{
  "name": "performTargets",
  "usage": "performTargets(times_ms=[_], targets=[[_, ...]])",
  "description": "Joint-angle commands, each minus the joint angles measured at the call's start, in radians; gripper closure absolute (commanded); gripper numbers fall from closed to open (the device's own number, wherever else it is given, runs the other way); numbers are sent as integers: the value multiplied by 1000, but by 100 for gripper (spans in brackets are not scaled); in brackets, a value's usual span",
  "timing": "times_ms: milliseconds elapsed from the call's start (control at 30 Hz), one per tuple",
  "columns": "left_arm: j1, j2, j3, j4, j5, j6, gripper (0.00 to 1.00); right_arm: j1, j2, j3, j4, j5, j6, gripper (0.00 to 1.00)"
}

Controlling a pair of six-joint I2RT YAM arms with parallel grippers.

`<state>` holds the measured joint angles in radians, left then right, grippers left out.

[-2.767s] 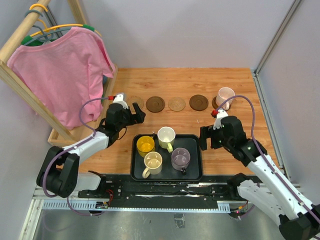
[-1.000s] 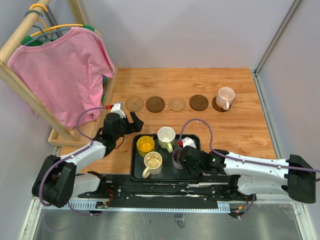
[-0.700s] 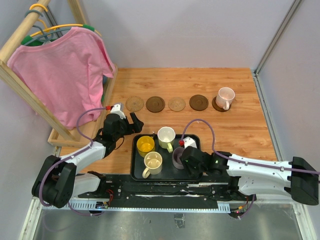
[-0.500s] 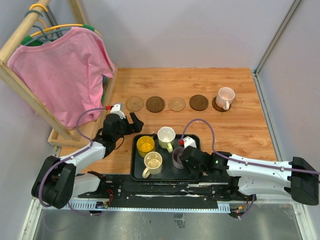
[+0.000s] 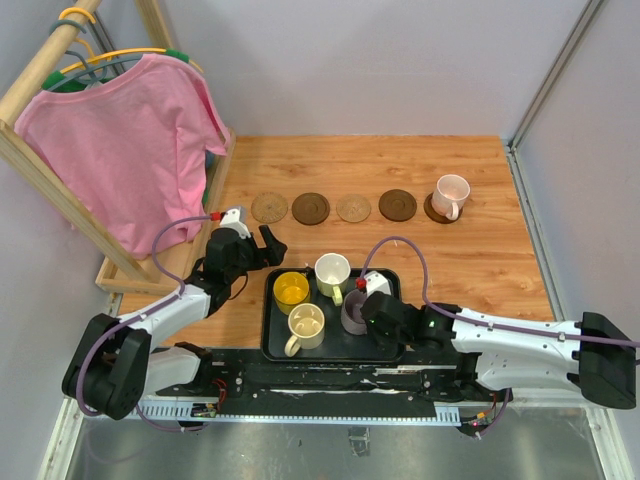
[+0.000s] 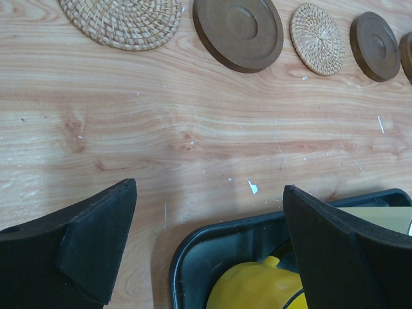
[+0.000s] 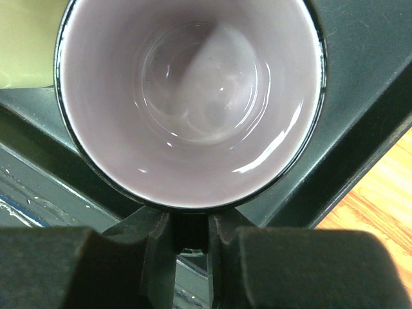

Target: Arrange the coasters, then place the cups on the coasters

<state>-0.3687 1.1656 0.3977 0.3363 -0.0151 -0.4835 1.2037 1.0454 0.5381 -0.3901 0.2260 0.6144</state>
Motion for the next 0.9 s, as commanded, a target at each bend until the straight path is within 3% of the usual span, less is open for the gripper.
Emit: performTargets(times_ms=[0, 133, 333, 667, 767, 867], targets=[[-1, -18, -9, 31, 3, -4, 0, 14, 1, -18, -24, -5, 8, 99], [-1, -16, -7, 35, 5, -6, 0, 30, -9, 5, -76, 30, 6, 99], [-1, -17, -2, 33, 7, -7, 0, 93, -25, 105, -253, 208, 67, 99], [-2, -21, 1, 26, 2, 3, 0, 92, 29, 306, -534, 512, 287, 99], [-1, -14, 3, 24, 5, 9, 0, 23, 39, 357, -543, 562, 305, 99], [-1, 4, 12, 16, 26, 17, 0, -98, 47, 372, -423, 531, 213, 99]])
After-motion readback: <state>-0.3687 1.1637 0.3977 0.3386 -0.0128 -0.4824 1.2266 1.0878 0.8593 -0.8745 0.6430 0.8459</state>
